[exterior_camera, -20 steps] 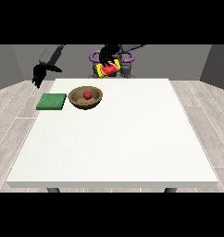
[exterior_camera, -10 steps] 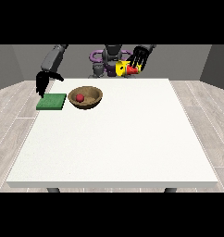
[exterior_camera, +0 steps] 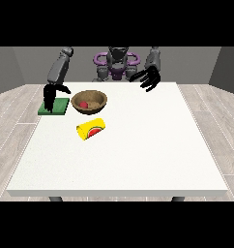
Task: Pick the cup and pour the ball into the bowl, then pick the bowl and place it on the pad
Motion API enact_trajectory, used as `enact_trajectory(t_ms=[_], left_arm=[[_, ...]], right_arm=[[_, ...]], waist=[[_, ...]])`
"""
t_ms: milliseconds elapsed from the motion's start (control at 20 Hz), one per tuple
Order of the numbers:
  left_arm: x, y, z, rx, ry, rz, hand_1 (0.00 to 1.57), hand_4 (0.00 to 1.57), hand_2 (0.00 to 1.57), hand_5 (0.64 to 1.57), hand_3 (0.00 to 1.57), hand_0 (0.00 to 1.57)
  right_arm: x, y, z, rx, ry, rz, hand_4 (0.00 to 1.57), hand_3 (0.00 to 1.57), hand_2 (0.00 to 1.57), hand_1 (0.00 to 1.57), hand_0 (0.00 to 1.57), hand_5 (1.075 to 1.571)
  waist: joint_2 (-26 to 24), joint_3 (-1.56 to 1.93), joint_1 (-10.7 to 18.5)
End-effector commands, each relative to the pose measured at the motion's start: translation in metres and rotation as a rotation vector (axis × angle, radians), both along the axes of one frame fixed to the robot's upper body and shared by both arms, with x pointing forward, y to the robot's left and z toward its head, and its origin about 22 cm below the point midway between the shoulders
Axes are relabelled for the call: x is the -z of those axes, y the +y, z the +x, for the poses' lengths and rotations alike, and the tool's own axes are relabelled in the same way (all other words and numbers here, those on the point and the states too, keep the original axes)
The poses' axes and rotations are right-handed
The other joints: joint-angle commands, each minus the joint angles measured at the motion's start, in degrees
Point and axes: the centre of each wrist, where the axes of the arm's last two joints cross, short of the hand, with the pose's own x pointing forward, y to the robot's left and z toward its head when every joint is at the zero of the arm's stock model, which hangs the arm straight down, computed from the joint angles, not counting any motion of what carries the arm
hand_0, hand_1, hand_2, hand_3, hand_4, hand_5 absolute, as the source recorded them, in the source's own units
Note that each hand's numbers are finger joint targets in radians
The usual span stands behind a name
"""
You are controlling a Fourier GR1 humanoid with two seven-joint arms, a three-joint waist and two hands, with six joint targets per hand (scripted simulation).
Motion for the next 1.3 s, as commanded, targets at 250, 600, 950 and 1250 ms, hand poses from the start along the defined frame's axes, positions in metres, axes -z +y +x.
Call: enact_trajectory(t_ms=[250,600,950,1250], left_arm=[[0.060,0.036,-0.001,0.045,0.108,-0.215,0.00,0.00,0.00,1.519,0.00,0.00],[0.056,0.037,-0.007,0.063,0.159,-0.216,0.00,0.00,0.00,1.537,0.00,0.00],[0.001,0.030,-0.005,0.145,0.061,-0.197,0.00,0.00,0.00,1.555,0.00,0.00],[0.007,0.015,-0.010,0.166,0.055,-0.174,0.00,0.00,0.00,1.558,0.00,0.00]], right_arm=[[0.014,0.054,0.013,-0.102,0.060,-0.032,0.11,0.00,0.00,0.00,0.00,1.541],[0.063,0.064,-0.011,-0.079,0.151,0.017,0.09,0.00,0.00,0.00,0.00,1.540],[0.065,0.035,-0.017,-0.004,0.077,0.064,0.20,0.00,0.00,0.00,0.00,1.539],[0.069,0.075,-0.001,0.004,0.073,0.116,0.21,0.00,0.00,0.00,0.00,1.527]], waist=[[-1.5,0.19,-5.4],[-4.5,0.25,-3.4],[1.4,0.30,0.9],[1.9,0.26,2.4]])
